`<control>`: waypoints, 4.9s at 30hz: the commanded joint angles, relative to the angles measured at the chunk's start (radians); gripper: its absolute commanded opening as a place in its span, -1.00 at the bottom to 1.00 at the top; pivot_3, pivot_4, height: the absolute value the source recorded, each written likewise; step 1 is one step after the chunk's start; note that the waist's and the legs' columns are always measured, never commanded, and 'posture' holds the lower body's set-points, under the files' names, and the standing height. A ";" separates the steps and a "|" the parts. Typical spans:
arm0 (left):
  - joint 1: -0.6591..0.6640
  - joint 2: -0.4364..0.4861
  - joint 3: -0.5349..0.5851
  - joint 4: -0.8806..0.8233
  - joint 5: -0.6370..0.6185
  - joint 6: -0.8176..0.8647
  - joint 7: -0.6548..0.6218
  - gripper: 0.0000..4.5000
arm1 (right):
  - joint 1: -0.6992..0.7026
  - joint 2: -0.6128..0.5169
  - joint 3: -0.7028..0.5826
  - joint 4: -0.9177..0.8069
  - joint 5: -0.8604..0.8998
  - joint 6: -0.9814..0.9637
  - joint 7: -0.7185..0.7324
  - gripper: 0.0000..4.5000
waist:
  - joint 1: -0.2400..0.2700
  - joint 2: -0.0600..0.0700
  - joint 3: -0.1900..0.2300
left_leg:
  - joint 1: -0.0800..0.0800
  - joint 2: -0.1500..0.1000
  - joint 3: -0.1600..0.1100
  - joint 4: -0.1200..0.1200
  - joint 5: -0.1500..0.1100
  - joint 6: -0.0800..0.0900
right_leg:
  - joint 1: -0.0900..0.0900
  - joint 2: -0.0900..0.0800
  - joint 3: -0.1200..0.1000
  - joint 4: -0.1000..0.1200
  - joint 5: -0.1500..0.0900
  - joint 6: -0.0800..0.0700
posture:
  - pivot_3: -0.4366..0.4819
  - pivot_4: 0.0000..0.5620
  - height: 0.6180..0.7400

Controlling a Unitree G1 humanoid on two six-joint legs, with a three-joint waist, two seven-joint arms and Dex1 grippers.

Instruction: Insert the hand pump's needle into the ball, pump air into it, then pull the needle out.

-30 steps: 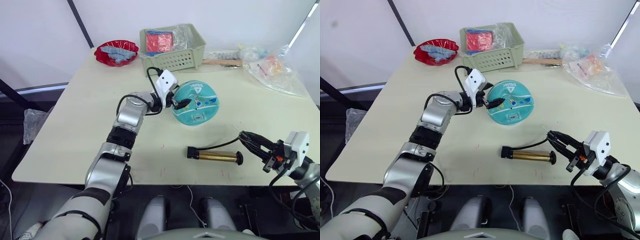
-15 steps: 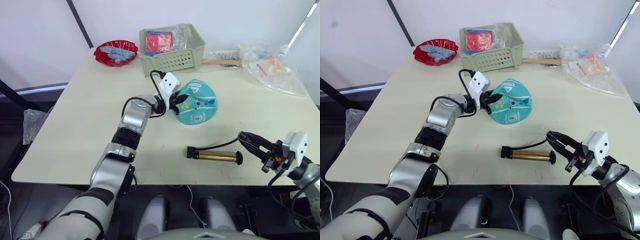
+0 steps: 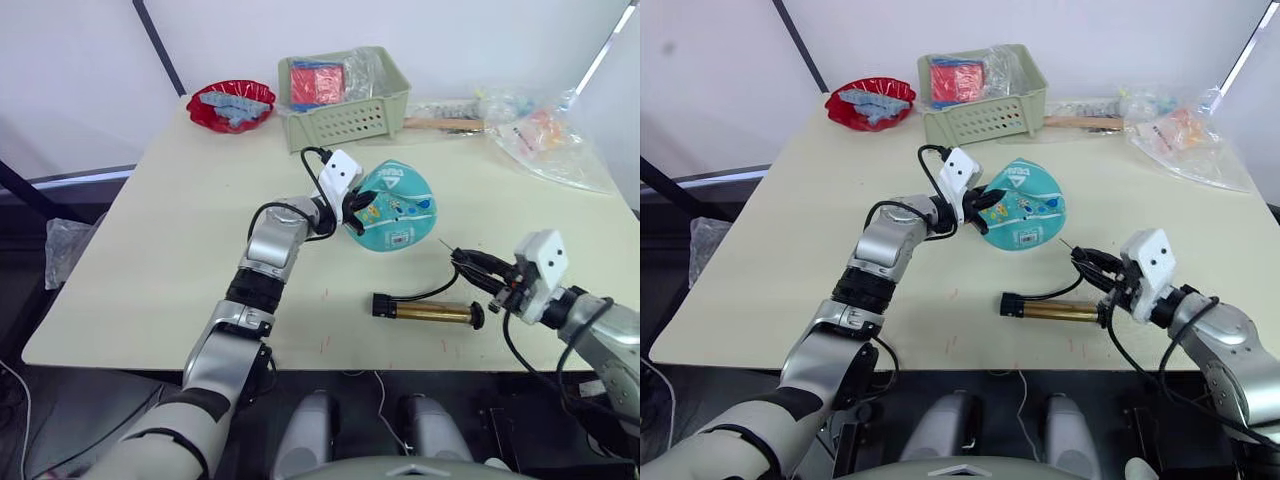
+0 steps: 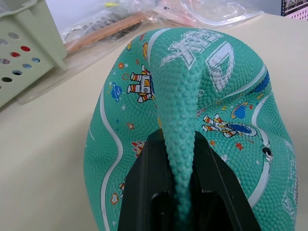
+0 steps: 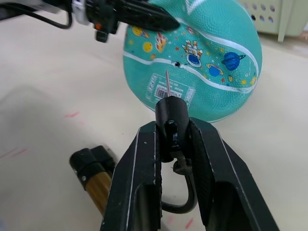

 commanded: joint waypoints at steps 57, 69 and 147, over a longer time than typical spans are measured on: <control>0.065 -0.046 -0.043 -0.122 0.033 0.020 0.017 -0.99 | -1.006 -0.043 0.519 0.550 -0.109 0.682 0.193 -0.86 | 0.000 0.000 0.000 | -0.002 -0.001 -0.005 -0.002 0.000 0.000 | -0.002 -0.001 -0.003 0.000 0.000 0.000 | -0.05 -0.47 1.00; 0.066 -0.046 -0.040 -0.120 0.033 0.021 0.020 -0.99 | -0.984 -0.041 0.535 0.526 -0.137 0.678 0.211 -0.86 | 0.000 0.000 0.000 | -0.002 -0.001 -0.005 -0.002 0.000 0.000 | -0.002 -0.001 -0.003 0.000 0.000 0.000 | -0.05 -0.47 1.00; 0.099 -0.077 -0.078 -0.171 0.035 0.056 0.004 -0.99 | -1.070 0.017 0.678 0.599 -0.260 0.672 0.296 -0.86 | -0.004 0.000 0.000 | -0.001 -0.001 -0.006 -0.002 0.000 0.000 | -0.001 -0.001 -0.003 0.000 0.000 0.000 | -0.05 -0.47 1.00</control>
